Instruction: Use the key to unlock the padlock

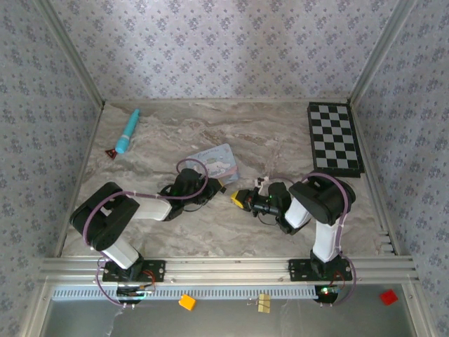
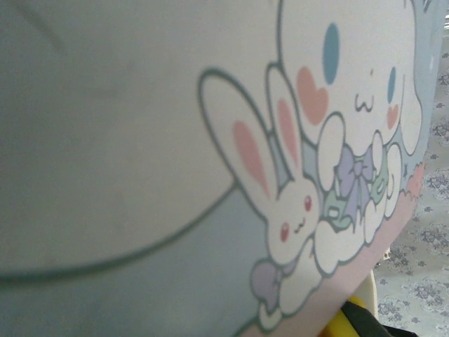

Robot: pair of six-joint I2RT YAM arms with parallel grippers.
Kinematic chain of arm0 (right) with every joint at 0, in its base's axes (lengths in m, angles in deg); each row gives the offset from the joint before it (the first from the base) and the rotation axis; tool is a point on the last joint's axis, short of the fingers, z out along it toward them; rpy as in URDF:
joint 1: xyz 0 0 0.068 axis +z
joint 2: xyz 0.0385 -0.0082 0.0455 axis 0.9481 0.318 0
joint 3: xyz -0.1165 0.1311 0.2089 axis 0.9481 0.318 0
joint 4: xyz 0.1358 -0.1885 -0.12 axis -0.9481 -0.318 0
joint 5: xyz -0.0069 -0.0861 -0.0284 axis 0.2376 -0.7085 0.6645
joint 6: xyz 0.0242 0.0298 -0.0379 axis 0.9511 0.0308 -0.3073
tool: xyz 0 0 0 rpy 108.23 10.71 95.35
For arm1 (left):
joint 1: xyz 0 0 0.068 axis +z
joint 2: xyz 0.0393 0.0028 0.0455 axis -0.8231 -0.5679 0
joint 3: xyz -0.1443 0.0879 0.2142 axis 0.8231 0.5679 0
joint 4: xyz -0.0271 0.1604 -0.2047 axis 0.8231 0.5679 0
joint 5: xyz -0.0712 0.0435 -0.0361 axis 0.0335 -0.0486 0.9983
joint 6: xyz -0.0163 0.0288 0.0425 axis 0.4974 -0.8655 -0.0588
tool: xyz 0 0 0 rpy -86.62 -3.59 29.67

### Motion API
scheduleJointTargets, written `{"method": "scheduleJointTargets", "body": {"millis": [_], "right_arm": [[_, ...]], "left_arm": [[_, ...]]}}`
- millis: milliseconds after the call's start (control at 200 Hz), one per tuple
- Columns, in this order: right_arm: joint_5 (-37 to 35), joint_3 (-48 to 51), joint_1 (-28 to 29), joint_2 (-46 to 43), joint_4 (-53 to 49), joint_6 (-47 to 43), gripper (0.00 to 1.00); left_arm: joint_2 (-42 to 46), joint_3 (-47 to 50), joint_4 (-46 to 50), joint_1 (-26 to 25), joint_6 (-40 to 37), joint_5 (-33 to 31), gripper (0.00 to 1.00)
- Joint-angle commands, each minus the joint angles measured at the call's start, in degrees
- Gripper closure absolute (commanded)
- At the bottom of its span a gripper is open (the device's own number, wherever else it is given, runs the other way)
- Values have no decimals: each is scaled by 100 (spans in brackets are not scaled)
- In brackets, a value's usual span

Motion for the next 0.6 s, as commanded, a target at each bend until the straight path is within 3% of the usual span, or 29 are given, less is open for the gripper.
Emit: {"method": "scheduleJointTargets", "body": {"millis": [0, 595], "right_arm": [[48, -1, -11, -229, 37, -153, 100], [21, 38, -49, -50, 41, -178, 100]], "left_arm": [[93, 59, -99, 6, 162, 275, 100], [171, 49, -276, 9, 329, 403, 100]]}}
